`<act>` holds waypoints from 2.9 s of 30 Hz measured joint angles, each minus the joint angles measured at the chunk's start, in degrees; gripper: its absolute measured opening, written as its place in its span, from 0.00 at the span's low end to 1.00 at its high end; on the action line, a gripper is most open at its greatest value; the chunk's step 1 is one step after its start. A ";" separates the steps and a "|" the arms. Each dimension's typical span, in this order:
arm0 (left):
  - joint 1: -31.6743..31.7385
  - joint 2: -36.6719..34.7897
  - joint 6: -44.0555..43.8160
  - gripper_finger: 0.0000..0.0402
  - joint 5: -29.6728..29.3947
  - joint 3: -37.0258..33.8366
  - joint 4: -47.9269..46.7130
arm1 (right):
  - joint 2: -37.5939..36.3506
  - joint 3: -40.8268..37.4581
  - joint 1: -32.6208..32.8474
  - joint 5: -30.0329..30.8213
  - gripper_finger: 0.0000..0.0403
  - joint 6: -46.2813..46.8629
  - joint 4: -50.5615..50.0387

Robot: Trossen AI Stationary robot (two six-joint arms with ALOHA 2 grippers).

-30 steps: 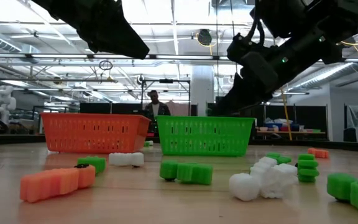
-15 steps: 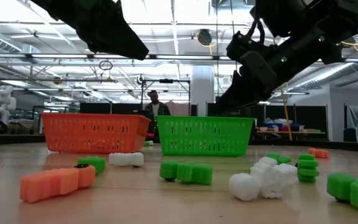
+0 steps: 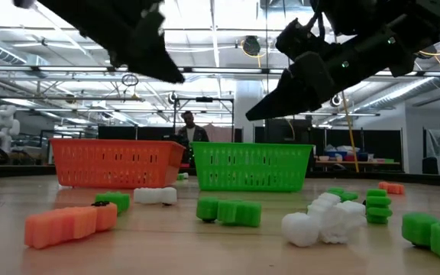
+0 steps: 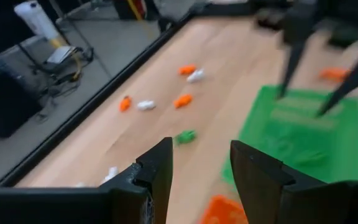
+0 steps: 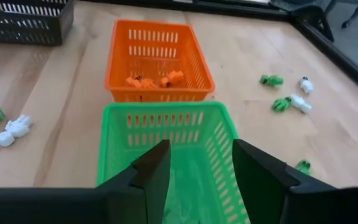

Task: Sort Halloween decoration
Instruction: Put the white skeleton toy into the black bin

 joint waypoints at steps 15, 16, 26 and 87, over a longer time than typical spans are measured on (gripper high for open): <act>36.50 -2.28 28.51 0.31 38.33 4.87 -16.52 | 0.00 -0.01 0.61 -0.03 0.38 0.79 0.71; 38.68 -1.85 30.36 0.30 39.95 5.43 -17.23 | 0.00 -0.01 0.44 -0.04 0.38 0.14 1.20; 48.27 5.36 45.61 0.28 43.29 13.29 -24.31 | 0.00 -0.01 -0.71 -0.03 0.38 -3.10 3.06; 53.27 26.60 55.40 0.02 44.43 17.64 -24.71 | 0.00 -0.03 -0.74 -0.11 0.38 -2.06 -0.57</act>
